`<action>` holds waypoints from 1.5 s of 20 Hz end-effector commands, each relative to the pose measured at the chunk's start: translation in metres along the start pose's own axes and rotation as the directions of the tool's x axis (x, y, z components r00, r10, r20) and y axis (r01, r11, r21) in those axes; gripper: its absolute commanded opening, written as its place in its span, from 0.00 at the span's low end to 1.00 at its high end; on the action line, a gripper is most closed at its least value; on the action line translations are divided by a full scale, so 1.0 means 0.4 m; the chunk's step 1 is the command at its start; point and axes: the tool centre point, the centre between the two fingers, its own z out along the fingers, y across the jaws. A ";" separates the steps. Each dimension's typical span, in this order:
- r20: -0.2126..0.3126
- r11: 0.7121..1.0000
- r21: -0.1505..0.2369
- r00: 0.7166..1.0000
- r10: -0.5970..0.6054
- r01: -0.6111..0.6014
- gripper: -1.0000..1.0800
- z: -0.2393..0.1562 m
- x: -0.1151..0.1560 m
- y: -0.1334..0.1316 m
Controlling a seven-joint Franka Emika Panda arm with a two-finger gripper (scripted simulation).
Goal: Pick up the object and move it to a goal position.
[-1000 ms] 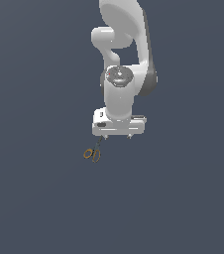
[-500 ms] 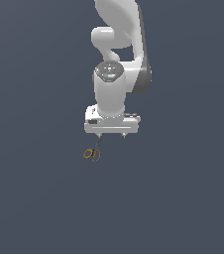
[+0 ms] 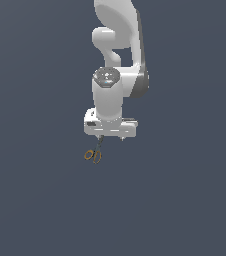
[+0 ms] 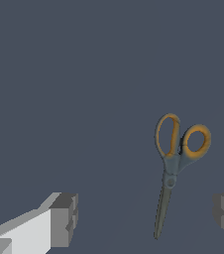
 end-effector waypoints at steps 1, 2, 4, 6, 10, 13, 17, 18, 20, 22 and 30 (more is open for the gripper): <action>-0.001 0.999 0.000 0.999 0.046 -0.046 0.96 0.025 -0.006 0.016; -0.002 0.998 0.000 0.998 0.069 -0.069 0.96 0.037 -0.009 0.023; -0.003 0.993 0.000 0.993 0.120 -0.120 0.96 0.064 -0.016 0.041; -0.006 0.984 -0.001 0.984 0.179 -0.179 0.96 0.094 -0.026 0.061; -0.011 0.958 -0.004 0.958 0.287 -0.287 0.96 0.150 -0.046 0.101; -0.015 0.938 -0.006 0.938 0.347 -0.347 0.96 0.179 -0.059 0.124; -0.019 0.917 -0.009 0.917 0.399 -0.399 0.96 0.205 -0.072 0.145; -0.020 0.913 -0.009 0.913 0.407 -0.408 0.96 0.209 -0.074 0.148; -0.021 0.908 -0.010 0.908 0.418 -0.419 0.96 0.215 -0.077 0.153; -0.021 0.906 -0.010 0.906 0.422 -0.422 0.96 0.217 -0.078 0.154; -0.020 0.908 -0.010 0.908 0.418 -0.418 0.96 0.255 -0.078 0.153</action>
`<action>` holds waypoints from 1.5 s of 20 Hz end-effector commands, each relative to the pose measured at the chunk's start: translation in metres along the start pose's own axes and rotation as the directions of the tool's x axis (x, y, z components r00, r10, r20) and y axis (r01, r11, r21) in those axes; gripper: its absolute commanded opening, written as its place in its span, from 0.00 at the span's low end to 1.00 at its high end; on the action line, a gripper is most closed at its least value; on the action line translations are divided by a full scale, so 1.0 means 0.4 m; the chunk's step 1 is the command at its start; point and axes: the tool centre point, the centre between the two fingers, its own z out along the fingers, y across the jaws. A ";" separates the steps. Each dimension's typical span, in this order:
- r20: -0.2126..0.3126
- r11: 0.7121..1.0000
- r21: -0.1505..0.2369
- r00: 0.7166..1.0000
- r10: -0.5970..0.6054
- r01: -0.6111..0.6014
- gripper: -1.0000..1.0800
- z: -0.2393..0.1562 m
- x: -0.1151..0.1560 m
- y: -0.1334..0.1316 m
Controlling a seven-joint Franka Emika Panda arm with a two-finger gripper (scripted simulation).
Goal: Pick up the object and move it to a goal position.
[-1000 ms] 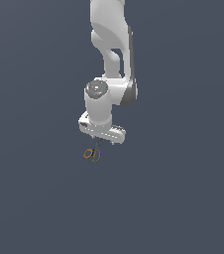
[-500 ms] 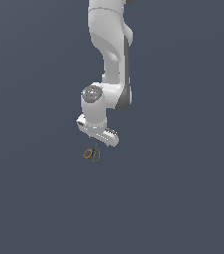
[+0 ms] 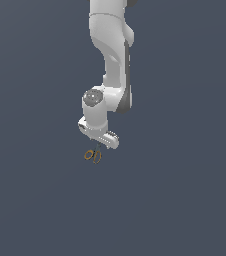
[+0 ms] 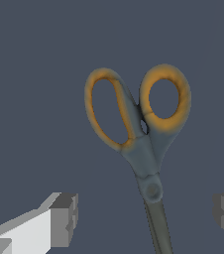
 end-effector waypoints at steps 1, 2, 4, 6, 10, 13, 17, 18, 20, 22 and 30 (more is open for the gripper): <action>0.001 1.000 0.000 1.000 0.002 -0.002 0.96 0.026 -0.002 0.002; 0.001 1.000 0.000 1.000 0.002 -0.002 0.96 0.040 -0.002 0.002; 0.000 1.000 0.000 1.000 0.004 -0.004 0.96 0.065 -0.003 0.003; 0.000 1.000 0.000 1.000 0.004 -0.004 0.96 0.083 -0.002 0.003; 0.000 1.000 0.000 1.000 0.005 -0.005 0.96 0.100 -0.001 0.002; 0.000 1.000 0.000 1.000 0.005 -0.005 0.00 0.101 -0.001 0.002; 0.000 1.000 0.000 1.000 0.005 -0.005 0.00 0.101 -0.001 0.002; 0.000 1.000 0.000 1.000 0.005 -0.005 0.00 0.101 -0.001 0.002; 0.000 1.000 0.000 1.000 0.005 -0.005 0.00 0.101 -0.001 0.002; -0.001 1.000 0.000 1.000 0.008 -0.008 0.00 0.097 0.002 0.006; -0.001 1.000 0.000 1.000 0.008 -0.008 0.00 0.058 -0.013 -0.014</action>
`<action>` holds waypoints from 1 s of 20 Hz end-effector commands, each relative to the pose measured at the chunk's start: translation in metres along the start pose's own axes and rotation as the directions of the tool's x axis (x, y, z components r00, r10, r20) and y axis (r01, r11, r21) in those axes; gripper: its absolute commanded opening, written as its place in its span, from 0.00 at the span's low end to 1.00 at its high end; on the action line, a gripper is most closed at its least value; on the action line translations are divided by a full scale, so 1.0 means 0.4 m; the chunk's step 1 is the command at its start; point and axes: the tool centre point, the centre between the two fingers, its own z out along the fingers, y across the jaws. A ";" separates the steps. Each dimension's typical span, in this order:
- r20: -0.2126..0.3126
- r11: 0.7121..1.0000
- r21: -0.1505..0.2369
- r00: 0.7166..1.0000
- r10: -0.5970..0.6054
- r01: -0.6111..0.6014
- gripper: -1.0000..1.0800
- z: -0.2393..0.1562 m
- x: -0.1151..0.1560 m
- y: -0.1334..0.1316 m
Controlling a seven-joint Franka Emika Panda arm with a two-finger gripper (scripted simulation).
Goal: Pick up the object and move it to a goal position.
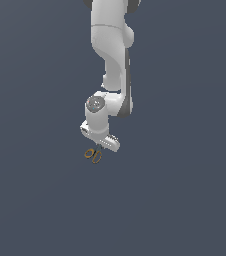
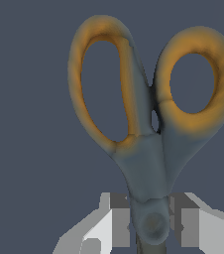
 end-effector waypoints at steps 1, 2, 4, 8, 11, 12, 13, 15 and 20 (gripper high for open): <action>-0.001 1.000 0.001 1.000 -0.001 0.001 0.00 -0.024 -0.007 -0.013; -0.001 1.000 0.001 1.000 -0.001 0.001 0.00 -0.035 -0.012 -0.019; -0.001 1.000 0.001 1.000 -0.001 0.001 0.00 -0.062 -0.022 -0.032; -0.001 1.000 0.001 1.000 -0.001 0.001 0.00 -0.134 -0.048 -0.068; -0.001 1.000 0.001 1.000 -0.001 0.001 0.00 -0.201 -0.073 -0.102; -0.001 1.000 0.001 1.000 -0.001 0.001 0.00 -0.225 -0.081 -0.114; -0.001 1.000 0.001 1.000 -0.001 0.001 0.00 -0.251 -0.090 -0.127; -0.001 1.000 0.001 1.000 0.000 0.000 0.00 -0.304 -0.109 -0.153; -0.002 1.000 -0.001 1.000 0.000 0.000 0.00 -0.440 -0.157 -0.222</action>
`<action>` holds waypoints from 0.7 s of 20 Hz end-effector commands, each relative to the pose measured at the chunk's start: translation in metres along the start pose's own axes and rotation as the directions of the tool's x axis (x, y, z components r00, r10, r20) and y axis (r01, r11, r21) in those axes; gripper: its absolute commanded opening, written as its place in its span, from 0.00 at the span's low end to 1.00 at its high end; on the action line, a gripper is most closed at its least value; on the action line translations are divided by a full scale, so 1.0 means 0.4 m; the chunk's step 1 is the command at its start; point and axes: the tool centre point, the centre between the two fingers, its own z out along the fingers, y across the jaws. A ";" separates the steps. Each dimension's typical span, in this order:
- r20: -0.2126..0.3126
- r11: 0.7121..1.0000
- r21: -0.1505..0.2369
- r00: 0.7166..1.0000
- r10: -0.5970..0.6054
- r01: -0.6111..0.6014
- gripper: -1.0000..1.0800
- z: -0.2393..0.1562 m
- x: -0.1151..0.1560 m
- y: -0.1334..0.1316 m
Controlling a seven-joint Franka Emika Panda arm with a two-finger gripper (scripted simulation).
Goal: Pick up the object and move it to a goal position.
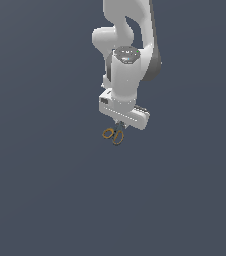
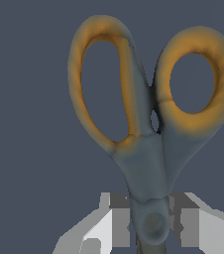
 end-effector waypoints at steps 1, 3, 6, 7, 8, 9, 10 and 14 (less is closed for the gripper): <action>-0.001 1.000 -0.001 1.000 0.001 -0.001 0.00 -0.070 -0.024 -0.033; -0.001 1.000 -0.001 1.000 0.000 0.000 0.00 -0.124 -0.043 -0.061; -0.001 1.000 -0.001 1.000 0.000 0.000 0.00 -0.204 -0.070 -0.101; -0.002 1.000 -0.002 1.000 0.000 0.000 0.00 -0.230 -0.079 -0.115; -0.002 1.000 -0.002 1.000 0.000 0.000 0.00 -0.256 -0.087 -0.128; -0.002 1.000 -0.002 1.000 0.000 0.000 0.00 -0.281 -0.096 -0.141; -0.002 1.000 -0.002 1.000 0.000 0.000 0.00 -0.306 -0.104 -0.154; -0.001 1.000 -0.001 1.000 -0.001 0.001 0.00 -0.394 -0.132 -0.202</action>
